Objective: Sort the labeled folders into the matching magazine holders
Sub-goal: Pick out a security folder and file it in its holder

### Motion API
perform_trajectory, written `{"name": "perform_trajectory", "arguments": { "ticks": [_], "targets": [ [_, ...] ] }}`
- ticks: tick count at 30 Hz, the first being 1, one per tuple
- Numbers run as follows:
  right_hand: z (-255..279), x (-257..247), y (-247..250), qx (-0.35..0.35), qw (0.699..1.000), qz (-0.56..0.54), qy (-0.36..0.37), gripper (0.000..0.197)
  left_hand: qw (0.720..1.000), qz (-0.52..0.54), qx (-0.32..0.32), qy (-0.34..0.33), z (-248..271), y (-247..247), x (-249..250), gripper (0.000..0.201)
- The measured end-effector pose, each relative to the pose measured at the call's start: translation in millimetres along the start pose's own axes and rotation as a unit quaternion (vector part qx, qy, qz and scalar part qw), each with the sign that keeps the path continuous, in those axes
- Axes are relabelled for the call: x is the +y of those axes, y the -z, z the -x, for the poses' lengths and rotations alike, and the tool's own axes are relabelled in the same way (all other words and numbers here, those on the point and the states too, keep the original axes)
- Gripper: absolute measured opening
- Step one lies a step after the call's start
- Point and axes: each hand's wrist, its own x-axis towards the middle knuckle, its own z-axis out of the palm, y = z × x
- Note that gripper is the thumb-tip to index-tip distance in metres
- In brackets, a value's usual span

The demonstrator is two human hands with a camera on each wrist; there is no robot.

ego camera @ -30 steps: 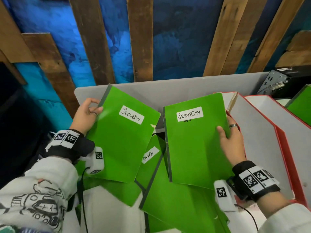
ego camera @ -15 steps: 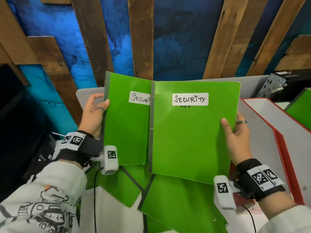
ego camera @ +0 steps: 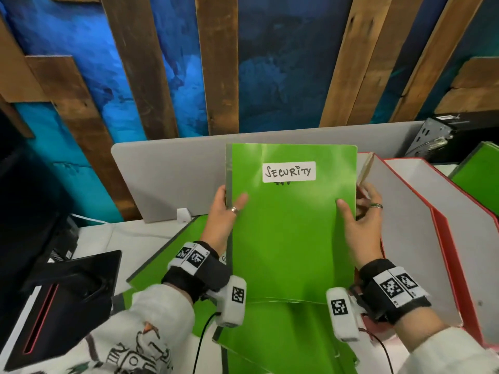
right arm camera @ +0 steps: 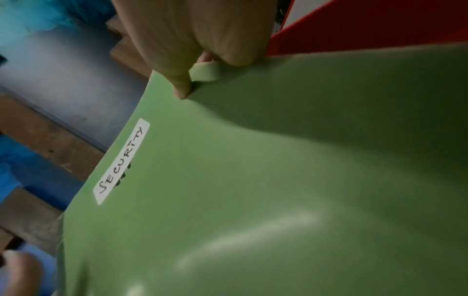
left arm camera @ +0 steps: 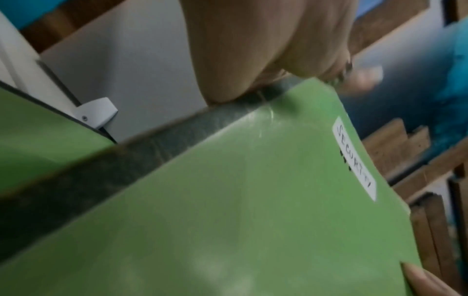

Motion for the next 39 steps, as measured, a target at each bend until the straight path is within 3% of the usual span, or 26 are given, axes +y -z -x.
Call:
{"name": "perform_trajectory", "arguments": {
  "ticks": [4,9,13,17,20,23,25,27,29,32,34,39],
  "targets": [
    [-1,6,4,-0.04,0.992,-0.102,-0.067,0.065,0.999,-0.03,0.003,-0.012,0,-1,-4,0.05],
    [8,12,15,-0.165,0.963,-0.159,-0.143,0.05,0.998,-0.062,-0.007,-0.011,-2,6,-18,0.057],
    [14,32,24,-0.235,0.937,-0.145,-0.216,0.088,0.995,-0.087,-0.023,0.041,0,18,-39,0.056],
    [11,29,30,-0.305,0.914,-0.122,-0.239,0.093,0.989,-0.104,-0.07,0.077,-1,25,-51,0.043],
    [11,14,33,-0.355,0.905,-0.069,-0.224,0.084,0.99,-0.099,-0.077,0.071,-4,26,-50,0.035],
    [11,-10,38,-0.374,0.909,0.016,-0.182,0.058,0.99,-0.077,-0.098,0.057,-11,26,-39,0.034],
    [9,-25,41,-0.402,0.897,0.1,-0.155,0.047,0.989,-0.069,-0.118,0.057,-16,29,-29,0.044],
    [9,-41,47,-0.431,0.878,0.155,-0.139,0.044,0.985,-0.067,-0.146,0.059,-23,30,-19,0.066],
    [9,-54,53,-0.443,0.867,0.177,-0.142,0.035,0.981,-0.075,-0.171,0.062,-28,28,-11,0.08],
    [12,-72,59,-0.444,0.861,0.18,-0.169,0.019,0.973,-0.094,-0.204,0.059,-34,19,4,0.069],
    [14,-84,65,-0.435,0.864,0.175,-0.183,0.019,0.971,-0.089,-0.215,0.048,-36,10,13,0.067],
    [12,-115,88,-0.41,0.876,0.171,-0.186,0.019,0.973,-0.074,-0.218,0.024,-36,-18,28,0.091]
  ]
}}
